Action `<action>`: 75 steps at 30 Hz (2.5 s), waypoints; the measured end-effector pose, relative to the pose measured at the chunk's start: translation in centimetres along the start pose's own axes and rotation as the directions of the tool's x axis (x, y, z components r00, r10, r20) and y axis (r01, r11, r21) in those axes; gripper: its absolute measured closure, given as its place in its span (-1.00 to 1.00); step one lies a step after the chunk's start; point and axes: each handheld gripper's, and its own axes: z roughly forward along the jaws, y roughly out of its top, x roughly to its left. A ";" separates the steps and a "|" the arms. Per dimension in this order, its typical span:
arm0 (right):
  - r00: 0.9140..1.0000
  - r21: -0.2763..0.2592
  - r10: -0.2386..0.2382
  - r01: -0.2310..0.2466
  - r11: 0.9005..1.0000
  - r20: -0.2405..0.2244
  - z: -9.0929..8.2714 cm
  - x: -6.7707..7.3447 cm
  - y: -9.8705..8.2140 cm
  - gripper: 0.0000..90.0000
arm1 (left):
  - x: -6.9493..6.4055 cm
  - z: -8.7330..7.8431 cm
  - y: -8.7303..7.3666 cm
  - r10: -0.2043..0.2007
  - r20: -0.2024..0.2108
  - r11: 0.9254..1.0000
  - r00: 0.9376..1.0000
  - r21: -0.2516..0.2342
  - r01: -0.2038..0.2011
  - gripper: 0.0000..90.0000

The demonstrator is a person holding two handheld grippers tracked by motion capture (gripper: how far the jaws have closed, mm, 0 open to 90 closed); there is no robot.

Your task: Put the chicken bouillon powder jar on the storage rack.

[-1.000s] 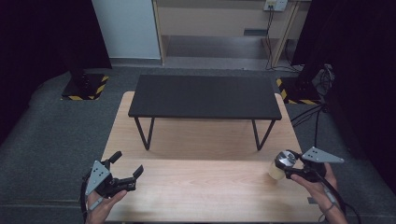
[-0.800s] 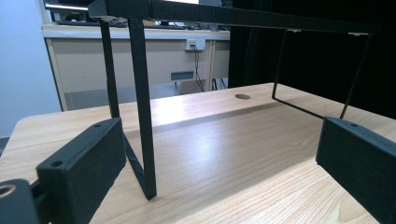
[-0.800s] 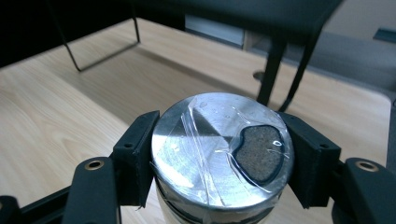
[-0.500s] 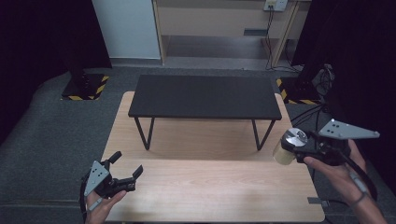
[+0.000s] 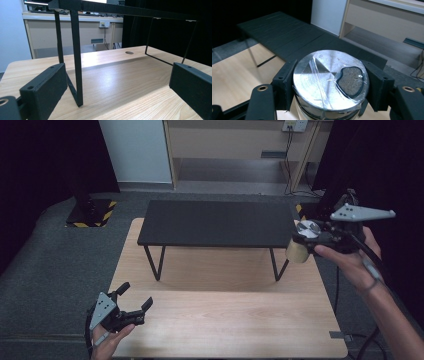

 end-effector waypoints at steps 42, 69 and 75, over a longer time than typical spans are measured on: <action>0.964 -0.109 0.217 -0.202 0.973 0.156 13.1 -4.8 0.3 -0.71 | 0.2 0.2 -0.2 -0.011 0.004 1.000 1.000 0.019 0.011 -0.98; 0.996 -0.280 0.054 -0.074 0.957 -0.077 -4.8 -0.4 -9.1 -0.88 | -0.2 0.5 0.0 0.011 0.020 0.999 1.000 0.036 -0.012 -0.98; 0.995 -0.297 0.040 -0.065 0.953 -0.090 -6.5 0.5 -10.4 -0.88 | -0.2 0.6 0.0 0.013 0.021 0.999 1.000 0.034 -0.013 -0.98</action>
